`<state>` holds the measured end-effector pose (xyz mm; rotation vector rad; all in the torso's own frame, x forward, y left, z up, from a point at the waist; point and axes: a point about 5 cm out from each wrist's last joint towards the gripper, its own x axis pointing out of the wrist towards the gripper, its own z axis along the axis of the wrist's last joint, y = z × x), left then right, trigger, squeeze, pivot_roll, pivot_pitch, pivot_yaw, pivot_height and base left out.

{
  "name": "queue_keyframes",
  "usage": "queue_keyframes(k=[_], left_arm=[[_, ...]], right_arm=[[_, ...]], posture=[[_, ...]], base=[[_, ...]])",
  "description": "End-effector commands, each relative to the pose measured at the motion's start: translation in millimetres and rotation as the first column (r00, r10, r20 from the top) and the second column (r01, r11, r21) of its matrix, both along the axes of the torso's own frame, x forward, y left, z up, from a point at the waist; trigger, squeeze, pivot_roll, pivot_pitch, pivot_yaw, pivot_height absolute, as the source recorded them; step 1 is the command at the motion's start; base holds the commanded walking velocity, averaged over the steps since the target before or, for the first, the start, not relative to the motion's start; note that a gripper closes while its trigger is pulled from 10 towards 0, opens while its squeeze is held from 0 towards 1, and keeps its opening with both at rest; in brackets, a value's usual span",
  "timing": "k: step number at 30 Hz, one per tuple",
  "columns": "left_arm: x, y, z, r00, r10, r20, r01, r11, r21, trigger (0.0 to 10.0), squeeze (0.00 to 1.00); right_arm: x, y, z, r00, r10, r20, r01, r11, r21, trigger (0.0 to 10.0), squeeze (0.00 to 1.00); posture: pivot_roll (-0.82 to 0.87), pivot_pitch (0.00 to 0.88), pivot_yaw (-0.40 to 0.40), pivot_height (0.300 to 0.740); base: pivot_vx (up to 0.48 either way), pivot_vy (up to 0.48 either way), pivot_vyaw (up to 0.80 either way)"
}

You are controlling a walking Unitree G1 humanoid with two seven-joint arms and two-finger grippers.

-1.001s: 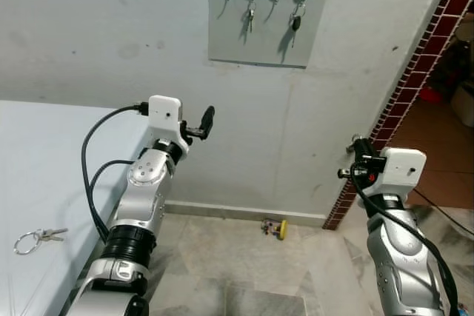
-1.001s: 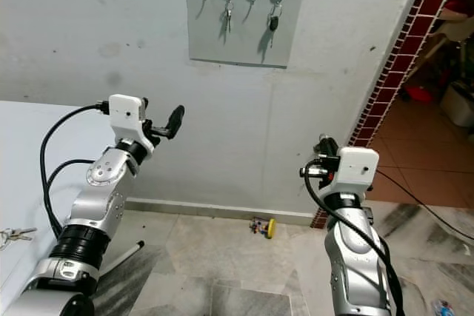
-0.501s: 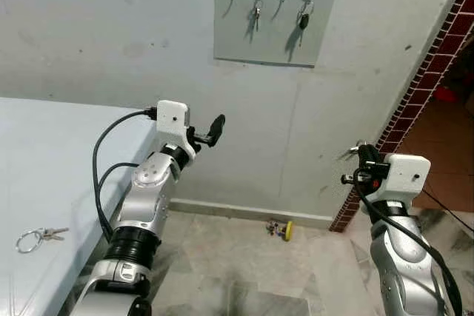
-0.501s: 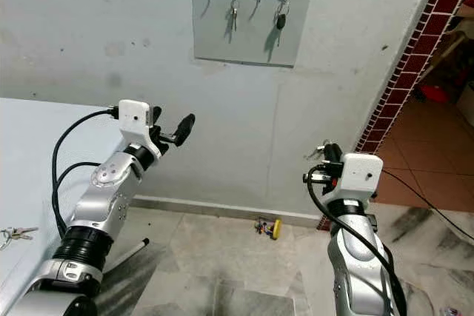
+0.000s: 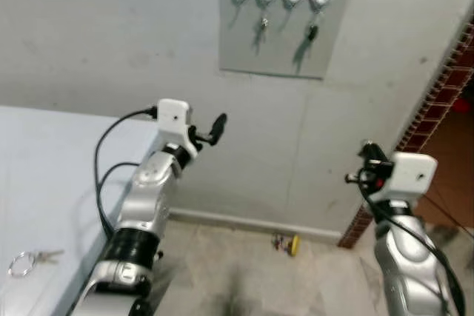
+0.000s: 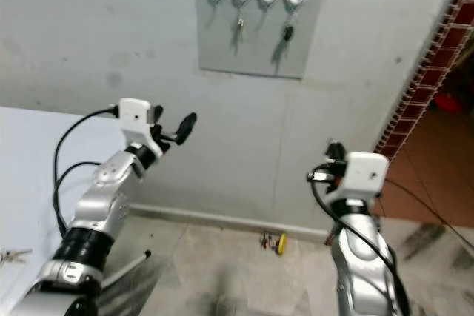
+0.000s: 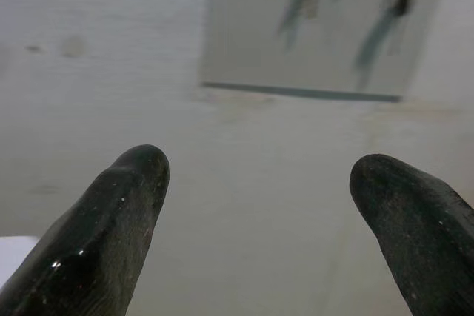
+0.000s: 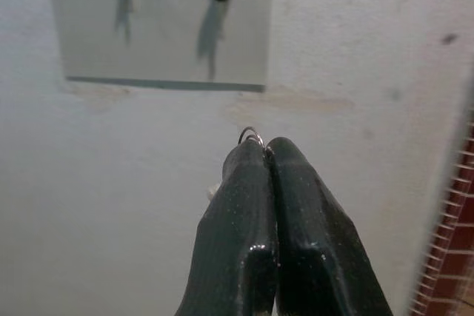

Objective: Hang keys on a hook

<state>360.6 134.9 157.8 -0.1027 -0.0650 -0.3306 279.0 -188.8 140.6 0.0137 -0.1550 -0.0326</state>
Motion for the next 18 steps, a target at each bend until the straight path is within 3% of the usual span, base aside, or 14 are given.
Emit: queue_keyframes(k=[1, 18], left_arm=[[0.9, -12.3, 5.0, 0.999, -0.031, 0.008, 0.031, 0.999, -0.014, 10.0, 0.0], [1.5, -8.7, 6.3, 1.0, -0.007, 0.011, 0.007, 0.999, -0.031, 10.0, 0.0]], right_arm=[[-1.1, -8.8, 3.3, 1.0, -0.023, 0.005, 0.023, 1.0, -0.013, 10.0, 0.0], [1.7, -7.5, 3.6, 1.0, -0.011, 0.0, 0.011, 1.0, -0.016, 10.0, 0.0]], posture=[[-0.04, 0.0, -0.013, 0.74], [-0.03, 0.0, -0.022, 0.74]], base=[[0.3, 0.0, 0.0], [0.388, 0.0, 0.0]])
